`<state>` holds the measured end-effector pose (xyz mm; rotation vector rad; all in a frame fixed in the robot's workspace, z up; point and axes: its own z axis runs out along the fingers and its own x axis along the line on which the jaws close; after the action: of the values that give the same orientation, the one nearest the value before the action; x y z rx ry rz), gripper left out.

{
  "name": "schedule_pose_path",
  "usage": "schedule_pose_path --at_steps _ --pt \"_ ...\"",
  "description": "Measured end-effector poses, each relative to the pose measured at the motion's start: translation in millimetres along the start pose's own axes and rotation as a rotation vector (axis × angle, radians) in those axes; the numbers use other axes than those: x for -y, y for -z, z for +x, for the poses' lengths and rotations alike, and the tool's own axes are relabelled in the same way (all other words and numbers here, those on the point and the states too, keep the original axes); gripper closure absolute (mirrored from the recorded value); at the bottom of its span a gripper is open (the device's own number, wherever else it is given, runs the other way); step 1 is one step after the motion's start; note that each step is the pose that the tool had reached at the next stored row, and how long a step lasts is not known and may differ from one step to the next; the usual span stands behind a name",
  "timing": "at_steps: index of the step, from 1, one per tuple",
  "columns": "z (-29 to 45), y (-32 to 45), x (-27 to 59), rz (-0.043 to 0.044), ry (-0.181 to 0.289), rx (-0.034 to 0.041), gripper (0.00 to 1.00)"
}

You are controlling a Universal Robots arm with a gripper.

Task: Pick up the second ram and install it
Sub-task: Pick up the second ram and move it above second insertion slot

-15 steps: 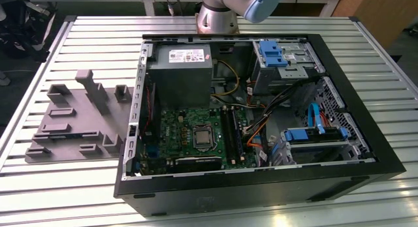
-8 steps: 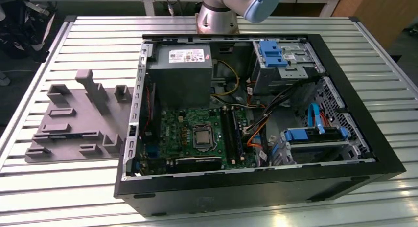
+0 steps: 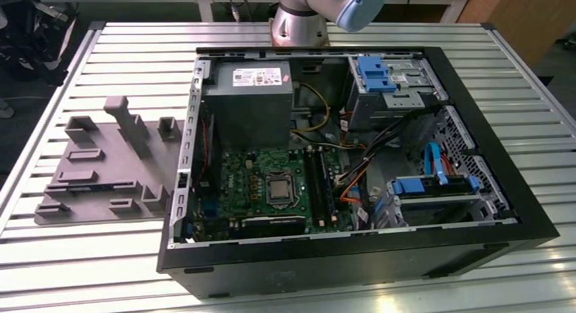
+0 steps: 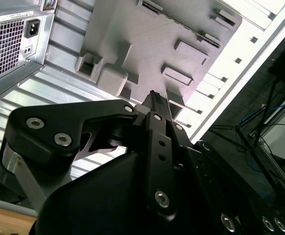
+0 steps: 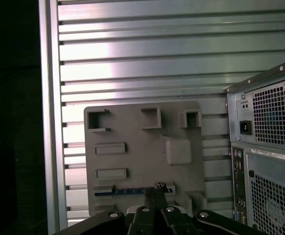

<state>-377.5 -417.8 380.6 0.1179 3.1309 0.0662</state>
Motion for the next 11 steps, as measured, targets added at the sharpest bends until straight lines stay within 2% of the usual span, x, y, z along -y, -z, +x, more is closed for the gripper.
schedule_pose_path --at_steps 11 --pt "0.2 -1.1 0.1 0.0045 0.135 -0.0053 0.89"
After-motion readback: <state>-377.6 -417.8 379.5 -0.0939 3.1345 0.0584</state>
